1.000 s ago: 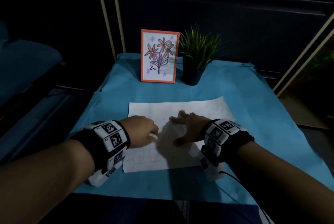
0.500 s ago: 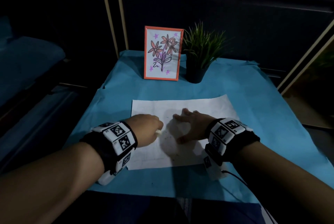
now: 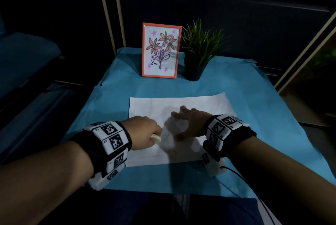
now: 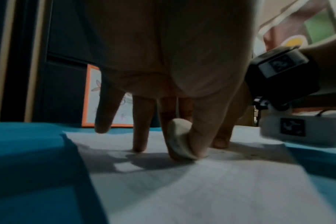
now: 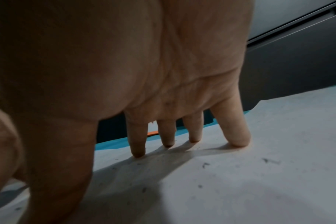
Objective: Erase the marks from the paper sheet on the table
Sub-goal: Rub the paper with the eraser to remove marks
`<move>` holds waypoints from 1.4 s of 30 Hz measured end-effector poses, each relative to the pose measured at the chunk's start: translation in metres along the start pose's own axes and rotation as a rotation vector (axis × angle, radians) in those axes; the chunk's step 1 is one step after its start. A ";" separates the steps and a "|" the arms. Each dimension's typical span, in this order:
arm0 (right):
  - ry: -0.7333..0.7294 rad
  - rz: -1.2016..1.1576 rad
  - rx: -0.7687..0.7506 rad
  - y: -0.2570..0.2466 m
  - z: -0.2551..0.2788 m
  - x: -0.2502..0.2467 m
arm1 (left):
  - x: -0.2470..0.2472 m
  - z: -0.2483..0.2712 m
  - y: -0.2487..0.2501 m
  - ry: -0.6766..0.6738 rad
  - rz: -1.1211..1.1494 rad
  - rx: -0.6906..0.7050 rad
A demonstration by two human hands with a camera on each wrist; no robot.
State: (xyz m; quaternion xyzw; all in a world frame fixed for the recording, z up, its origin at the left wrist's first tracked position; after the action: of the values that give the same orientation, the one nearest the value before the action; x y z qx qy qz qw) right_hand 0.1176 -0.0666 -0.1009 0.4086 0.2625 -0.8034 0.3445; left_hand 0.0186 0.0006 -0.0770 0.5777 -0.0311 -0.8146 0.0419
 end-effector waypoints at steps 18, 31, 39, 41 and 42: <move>0.000 0.001 0.007 0.002 -0.003 0.002 | -0.005 -0.001 -0.001 0.037 -0.026 -0.026; 0.007 -0.016 0.004 0.000 0.003 0.000 | -0.011 -0.001 -0.002 0.126 0.052 -0.092; 0.009 -0.003 -0.007 -0.003 0.004 -0.002 | -0.013 -0.004 -0.014 0.120 -0.006 -0.134; 0.008 -0.006 -0.001 -0.003 0.004 -0.002 | -0.009 -0.002 -0.011 0.091 -0.005 -0.110; 0.009 -0.006 0.003 -0.002 0.004 -0.002 | -0.004 -0.001 -0.007 0.067 -0.001 -0.089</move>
State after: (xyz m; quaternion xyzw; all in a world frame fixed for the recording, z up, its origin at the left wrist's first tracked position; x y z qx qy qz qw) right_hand 0.1146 -0.0677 -0.0968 0.4119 0.2640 -0.8030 0.3404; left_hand 0.0203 0.0078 -0.0738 0.6022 0.0066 -0.7954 0.0682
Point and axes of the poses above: each hand's wrist, its own z-axis away from the middle knuckle, its own x-axis out of the palm, y = z × x, the point moved 10 cm from there along -z, towards the middle knuckle, and after that the axes turned 2 degrees about -z, right-handed, at the moved point
